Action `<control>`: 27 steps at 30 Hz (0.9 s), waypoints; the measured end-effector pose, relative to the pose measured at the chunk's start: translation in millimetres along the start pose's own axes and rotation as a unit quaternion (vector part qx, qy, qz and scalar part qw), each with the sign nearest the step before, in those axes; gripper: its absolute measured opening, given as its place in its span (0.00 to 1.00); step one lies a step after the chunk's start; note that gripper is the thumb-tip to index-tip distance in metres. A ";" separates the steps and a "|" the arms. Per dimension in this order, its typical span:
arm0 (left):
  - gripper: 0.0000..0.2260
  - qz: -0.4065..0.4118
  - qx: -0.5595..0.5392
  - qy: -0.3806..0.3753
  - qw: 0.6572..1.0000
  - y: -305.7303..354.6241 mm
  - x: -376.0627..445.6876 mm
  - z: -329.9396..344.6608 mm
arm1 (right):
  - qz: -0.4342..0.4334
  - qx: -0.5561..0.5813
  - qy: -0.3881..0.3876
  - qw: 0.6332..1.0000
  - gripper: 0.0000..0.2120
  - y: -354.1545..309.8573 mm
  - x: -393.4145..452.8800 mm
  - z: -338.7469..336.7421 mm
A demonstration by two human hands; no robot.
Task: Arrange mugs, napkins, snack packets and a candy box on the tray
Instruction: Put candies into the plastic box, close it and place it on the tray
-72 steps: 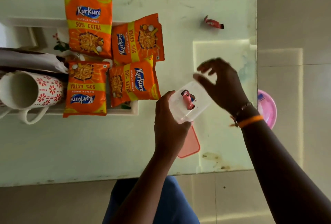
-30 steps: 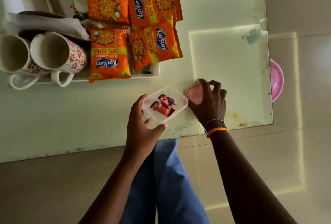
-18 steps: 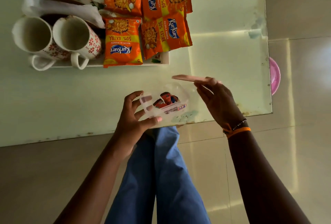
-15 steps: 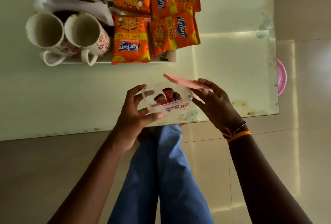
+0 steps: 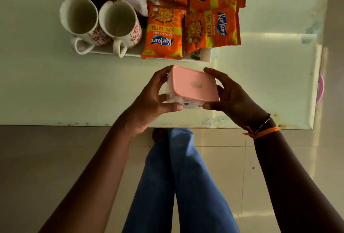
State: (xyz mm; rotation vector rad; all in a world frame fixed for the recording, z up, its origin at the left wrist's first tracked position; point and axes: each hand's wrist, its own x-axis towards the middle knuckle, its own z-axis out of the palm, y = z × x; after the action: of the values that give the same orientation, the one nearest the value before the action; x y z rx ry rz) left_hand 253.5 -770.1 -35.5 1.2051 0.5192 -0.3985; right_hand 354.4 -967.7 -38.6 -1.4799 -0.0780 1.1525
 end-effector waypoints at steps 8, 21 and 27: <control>0.27 -0.048 -0.068 0.039 0.996 21.8 20.2 9.5 | -0.028 -0.133 -0.029 0.990 0.41 -29.3 18.2 -4.4; 0.23 -0.062 0.053 0.332 0.940 39.4 6.1 -48.9 | 0.032 0.014 0.205 0.978 0.22 -48.7 67.0 129.8; 0.29 0.019 0.054 0.337 0.940 76.8 -9.5 -107.7 | -0.079 -0.042 0.305 0.948 0.19 -77.3 101.5 190.9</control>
State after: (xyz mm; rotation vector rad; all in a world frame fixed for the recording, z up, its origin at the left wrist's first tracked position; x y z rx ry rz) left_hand 270.2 -643.6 0.7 1.4511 1.0706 0.0383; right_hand 320.0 -743.6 -1.8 -1.8124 0.1791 0.5315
